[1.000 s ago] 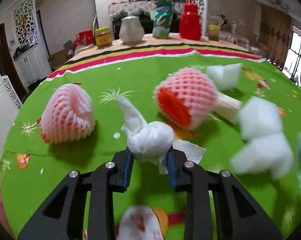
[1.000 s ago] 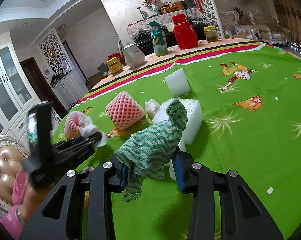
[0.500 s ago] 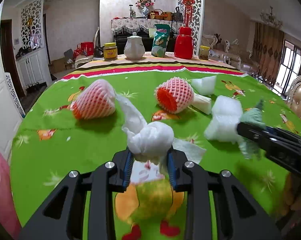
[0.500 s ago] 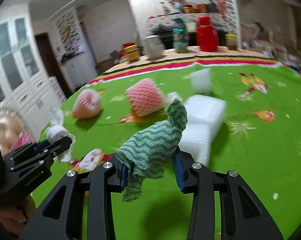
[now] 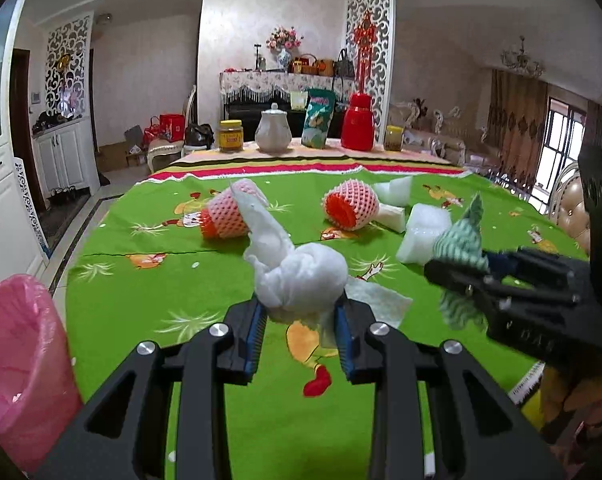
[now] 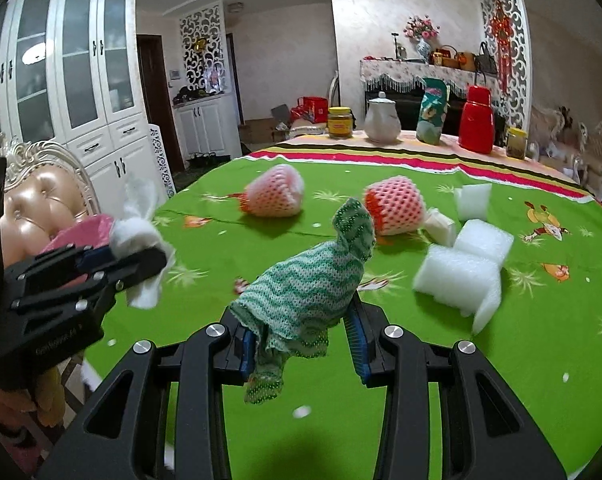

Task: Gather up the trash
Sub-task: 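Carry the striped cloth and tissue to the pink bin and release both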

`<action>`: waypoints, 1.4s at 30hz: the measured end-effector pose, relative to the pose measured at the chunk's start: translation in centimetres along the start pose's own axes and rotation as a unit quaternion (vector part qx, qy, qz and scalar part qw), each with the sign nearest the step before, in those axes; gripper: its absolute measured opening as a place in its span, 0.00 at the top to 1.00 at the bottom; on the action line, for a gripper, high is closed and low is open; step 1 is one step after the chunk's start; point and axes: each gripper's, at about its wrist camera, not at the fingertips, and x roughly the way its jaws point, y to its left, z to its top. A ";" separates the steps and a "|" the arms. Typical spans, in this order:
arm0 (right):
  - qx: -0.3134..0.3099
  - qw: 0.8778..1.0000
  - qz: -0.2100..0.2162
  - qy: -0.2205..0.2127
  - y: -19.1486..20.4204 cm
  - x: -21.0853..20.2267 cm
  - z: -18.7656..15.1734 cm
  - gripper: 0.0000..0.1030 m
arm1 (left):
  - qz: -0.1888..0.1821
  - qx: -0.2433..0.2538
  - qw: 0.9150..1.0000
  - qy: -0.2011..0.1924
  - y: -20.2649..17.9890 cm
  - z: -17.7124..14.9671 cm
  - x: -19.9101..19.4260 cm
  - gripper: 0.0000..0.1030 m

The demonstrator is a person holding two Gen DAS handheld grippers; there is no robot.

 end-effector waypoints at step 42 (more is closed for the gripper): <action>-0.127 0.956 0.264 0.020 25.9 8.9 4.6 0.63 | 0.183 -0.097 0.978 -0.005 27.8 -7.2 -14.7 0.68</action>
